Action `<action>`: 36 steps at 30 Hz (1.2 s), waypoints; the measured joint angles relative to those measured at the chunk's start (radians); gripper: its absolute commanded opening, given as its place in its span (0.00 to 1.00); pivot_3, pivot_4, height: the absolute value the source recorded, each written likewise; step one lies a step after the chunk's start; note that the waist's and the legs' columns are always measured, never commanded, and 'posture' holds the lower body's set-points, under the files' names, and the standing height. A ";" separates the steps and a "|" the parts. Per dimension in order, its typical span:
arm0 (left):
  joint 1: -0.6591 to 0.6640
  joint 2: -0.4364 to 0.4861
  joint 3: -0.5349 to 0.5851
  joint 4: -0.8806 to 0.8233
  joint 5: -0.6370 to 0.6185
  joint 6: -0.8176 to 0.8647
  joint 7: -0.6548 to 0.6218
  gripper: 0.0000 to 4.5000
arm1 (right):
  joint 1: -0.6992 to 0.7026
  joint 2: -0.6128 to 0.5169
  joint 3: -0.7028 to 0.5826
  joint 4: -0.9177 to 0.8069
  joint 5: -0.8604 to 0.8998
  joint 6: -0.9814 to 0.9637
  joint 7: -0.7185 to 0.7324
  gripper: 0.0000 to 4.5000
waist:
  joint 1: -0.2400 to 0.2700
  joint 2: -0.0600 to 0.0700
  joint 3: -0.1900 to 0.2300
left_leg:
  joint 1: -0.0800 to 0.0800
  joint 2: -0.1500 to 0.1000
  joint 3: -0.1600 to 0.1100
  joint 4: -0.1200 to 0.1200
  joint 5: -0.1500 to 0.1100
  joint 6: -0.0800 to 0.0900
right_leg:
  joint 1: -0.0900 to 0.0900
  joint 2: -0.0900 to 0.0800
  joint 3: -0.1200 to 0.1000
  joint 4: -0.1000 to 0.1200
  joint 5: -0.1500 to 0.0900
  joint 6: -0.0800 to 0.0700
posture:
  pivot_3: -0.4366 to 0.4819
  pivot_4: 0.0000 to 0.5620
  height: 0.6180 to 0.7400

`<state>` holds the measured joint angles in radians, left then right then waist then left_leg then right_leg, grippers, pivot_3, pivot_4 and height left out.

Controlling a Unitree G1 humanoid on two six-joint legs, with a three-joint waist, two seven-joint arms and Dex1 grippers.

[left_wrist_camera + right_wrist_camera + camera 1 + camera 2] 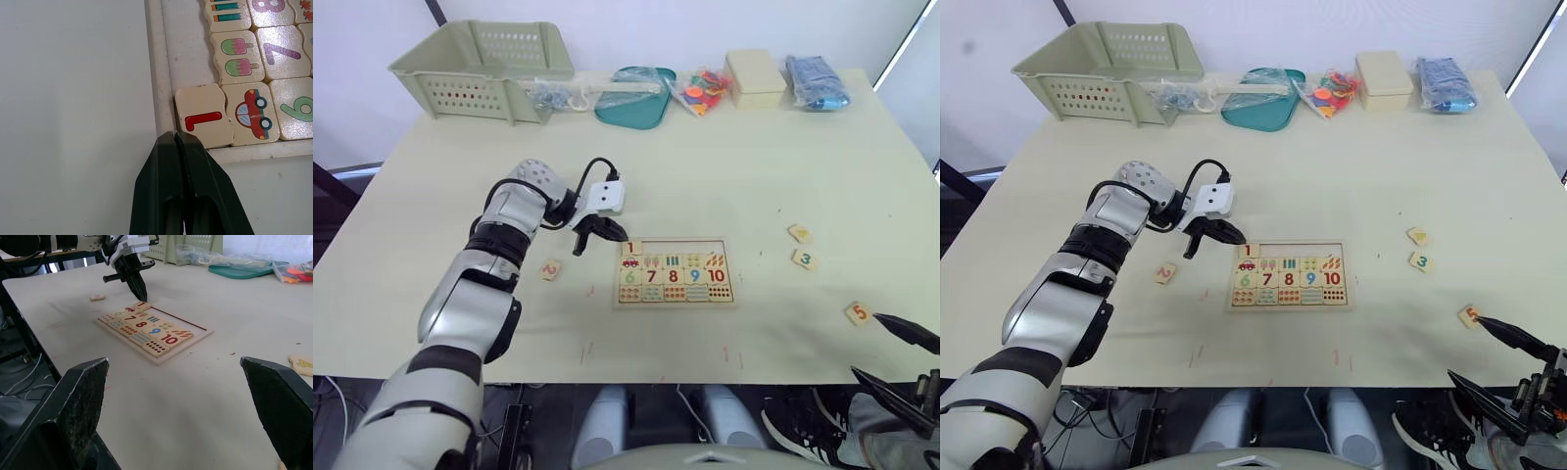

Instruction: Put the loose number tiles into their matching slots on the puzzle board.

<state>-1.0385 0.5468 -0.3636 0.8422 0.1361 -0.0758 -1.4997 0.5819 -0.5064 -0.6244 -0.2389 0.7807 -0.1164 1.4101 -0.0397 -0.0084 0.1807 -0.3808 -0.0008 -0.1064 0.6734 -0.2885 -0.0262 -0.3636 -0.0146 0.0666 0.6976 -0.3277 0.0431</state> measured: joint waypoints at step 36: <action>1.254 -0.069 0.945 -1.424 -0.675 0.786 0.707 0.13 | -0.259 -0.151 0.094 0.158 -0.039 0.173 -0.131 1.00 | 0.025 -0.001 -0.002 | 0.003 0.005 -0.003 0.000 0.000 0.000 | 0.003 -0.005 0.001 -0.001 0.000 -0.001 | 0.48 0.27 1.00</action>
<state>0.2156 0.4780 0.5812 -0.5817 -0.5388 0.7104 -0.7926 0.3227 -0.6575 -0.5309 -0.0804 0.7412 0.0570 1.2789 -0.0149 -0.0089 0.1789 -0.3782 0.0040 -0.1098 0.6738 -0.2886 -0.0263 -0.3605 -0.0199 0.0678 0.6966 -0.3272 0.0424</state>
